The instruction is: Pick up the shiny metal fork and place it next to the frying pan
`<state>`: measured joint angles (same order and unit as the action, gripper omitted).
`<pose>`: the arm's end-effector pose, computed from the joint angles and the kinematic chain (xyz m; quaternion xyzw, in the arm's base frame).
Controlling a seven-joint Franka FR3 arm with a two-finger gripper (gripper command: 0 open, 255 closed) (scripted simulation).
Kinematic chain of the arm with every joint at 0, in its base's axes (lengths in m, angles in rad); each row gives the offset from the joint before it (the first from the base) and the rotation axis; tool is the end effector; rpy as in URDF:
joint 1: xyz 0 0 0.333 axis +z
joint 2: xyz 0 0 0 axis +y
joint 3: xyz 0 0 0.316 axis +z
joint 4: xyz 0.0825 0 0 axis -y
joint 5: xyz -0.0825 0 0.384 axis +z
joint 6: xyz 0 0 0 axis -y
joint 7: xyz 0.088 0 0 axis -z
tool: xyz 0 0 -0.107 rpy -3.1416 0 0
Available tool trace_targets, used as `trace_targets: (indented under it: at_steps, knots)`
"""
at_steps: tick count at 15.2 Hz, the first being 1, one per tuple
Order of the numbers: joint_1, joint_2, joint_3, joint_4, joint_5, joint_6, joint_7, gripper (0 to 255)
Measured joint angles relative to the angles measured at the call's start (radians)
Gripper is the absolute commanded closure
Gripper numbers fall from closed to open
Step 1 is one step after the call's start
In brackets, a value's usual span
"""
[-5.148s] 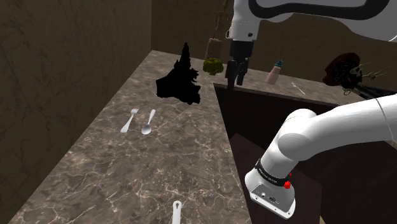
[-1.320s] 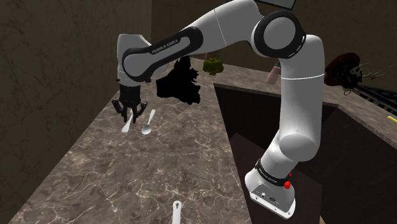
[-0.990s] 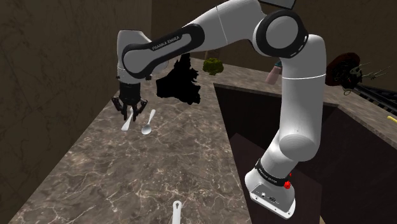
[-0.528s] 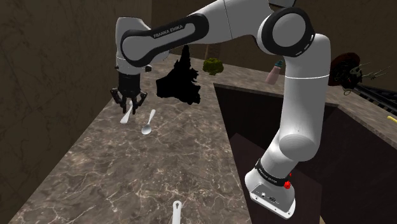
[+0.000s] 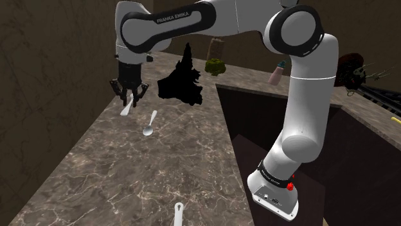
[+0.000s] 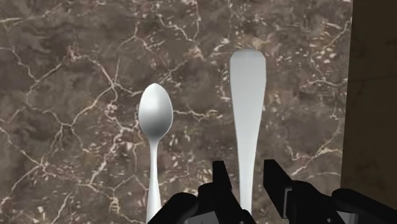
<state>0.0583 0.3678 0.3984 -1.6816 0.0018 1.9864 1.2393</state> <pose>0.5931 0.2637 0.3989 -0.9176 0.3907 0.0647 0.0339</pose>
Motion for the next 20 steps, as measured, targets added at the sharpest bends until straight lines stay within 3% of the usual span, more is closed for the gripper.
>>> trace_targets:
  at_steps: [5, 14, 20]
  knots:
    - [-0.009, -0.042, 0.005, -0.003, 0.015, -0.038, -0.005, 255]
    - [-0.033, -0.382, 0.039, -0.412, 0.165, 0.056, -0.052, 255]
    - [0.002, -0.637, 0.041, -0.666, 0.288, 0.069, -0.093, 255]
